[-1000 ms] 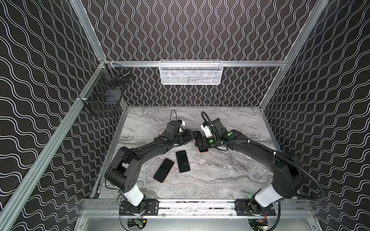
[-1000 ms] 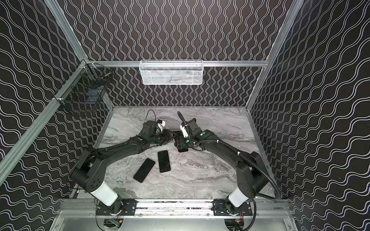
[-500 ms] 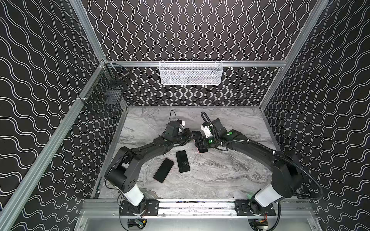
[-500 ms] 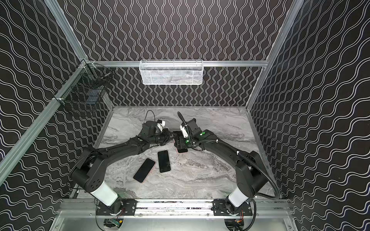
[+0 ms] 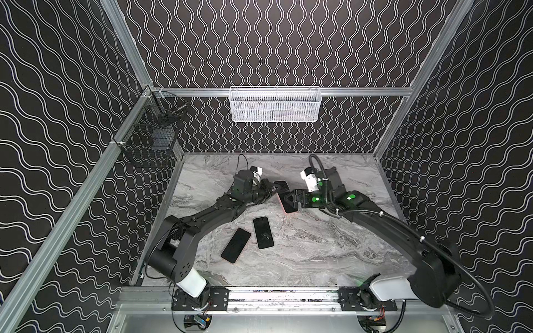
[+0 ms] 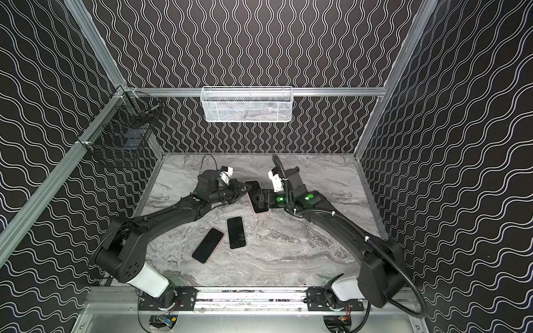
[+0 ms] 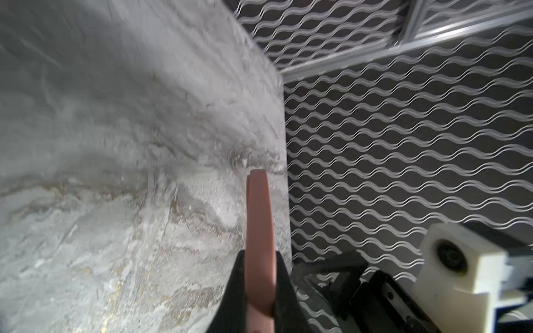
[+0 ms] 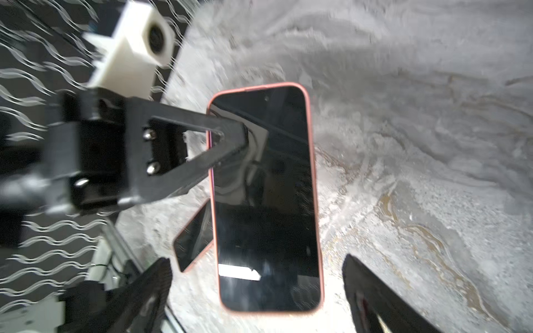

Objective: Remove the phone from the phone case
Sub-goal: 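Hold the case edge with the left gripper while the right gripper releases and draws back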

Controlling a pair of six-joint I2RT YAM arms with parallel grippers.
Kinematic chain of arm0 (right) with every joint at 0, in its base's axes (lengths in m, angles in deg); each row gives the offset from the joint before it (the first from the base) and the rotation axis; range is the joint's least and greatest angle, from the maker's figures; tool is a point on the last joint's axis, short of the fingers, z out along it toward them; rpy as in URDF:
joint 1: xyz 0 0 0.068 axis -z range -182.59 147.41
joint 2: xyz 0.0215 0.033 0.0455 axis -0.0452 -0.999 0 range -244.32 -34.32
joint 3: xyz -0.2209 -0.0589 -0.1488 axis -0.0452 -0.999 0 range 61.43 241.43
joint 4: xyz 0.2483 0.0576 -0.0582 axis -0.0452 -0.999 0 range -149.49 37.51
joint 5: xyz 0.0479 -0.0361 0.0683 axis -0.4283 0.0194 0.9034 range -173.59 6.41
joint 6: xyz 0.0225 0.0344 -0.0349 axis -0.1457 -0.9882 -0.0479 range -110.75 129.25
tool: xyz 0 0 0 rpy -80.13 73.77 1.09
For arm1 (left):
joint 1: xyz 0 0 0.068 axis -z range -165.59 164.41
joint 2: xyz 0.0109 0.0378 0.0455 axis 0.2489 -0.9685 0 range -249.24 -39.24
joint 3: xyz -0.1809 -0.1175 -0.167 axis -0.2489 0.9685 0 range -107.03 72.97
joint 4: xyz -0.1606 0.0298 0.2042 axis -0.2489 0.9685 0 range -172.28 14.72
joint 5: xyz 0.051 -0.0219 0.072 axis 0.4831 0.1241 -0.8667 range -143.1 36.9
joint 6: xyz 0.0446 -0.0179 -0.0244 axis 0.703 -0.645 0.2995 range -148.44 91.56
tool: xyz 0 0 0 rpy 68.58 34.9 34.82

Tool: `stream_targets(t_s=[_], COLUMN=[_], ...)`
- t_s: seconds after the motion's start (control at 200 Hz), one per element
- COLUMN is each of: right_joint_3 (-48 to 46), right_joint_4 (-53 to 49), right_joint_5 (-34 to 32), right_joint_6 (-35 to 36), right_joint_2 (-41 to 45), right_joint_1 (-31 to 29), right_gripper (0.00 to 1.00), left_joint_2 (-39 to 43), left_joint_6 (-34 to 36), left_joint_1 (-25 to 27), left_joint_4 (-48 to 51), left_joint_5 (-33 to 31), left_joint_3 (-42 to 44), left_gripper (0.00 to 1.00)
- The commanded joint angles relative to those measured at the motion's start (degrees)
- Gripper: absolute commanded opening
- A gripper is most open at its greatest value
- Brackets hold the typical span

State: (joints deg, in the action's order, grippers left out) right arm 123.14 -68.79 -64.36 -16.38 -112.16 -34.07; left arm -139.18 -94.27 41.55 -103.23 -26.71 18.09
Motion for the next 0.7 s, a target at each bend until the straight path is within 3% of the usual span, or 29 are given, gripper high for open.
stream_targets(t_s=[0.0,0.105,0.345,0.546,0.691], right_joint_3=[-4.2,-9.9,-16.8,-24.9,-29.2], right_joint_4=[12.3,19.0,27.2,43.9,53.3], right_joint_5=[11.4,16.3,17.0,17.6,13.8], right_joint_6=[-8.7,-14.1,-19.3,-28.6,-34.2], right_joint_2=[4.4,7.8,11.3,12.9,13.0], right_joint_1=[4.1,6.2,8.2,8.0,6.8], right_gripper=[0.93,0.90,0.88,0.82,0.76], left_joint_2=[0.9,1.4,2.1,3.6,2.7], left_joint_6=[-4.7,-7.6,-17.7,-17.8,-17.9], left_joint_1=[-1.5,-2.0,-1.2,0.5,1.9], left_joint_4=[-11.5,-16.1,-28.0,-28.8,-29.0], left_joint_5=[-1.6,-3.8,-11.7,-14.4,-14.7], left_joint_3=[0.3,0.5,4.9,5.7,5.5], left_gripper=[0.00,0.00,0.00,0.00,0.00])
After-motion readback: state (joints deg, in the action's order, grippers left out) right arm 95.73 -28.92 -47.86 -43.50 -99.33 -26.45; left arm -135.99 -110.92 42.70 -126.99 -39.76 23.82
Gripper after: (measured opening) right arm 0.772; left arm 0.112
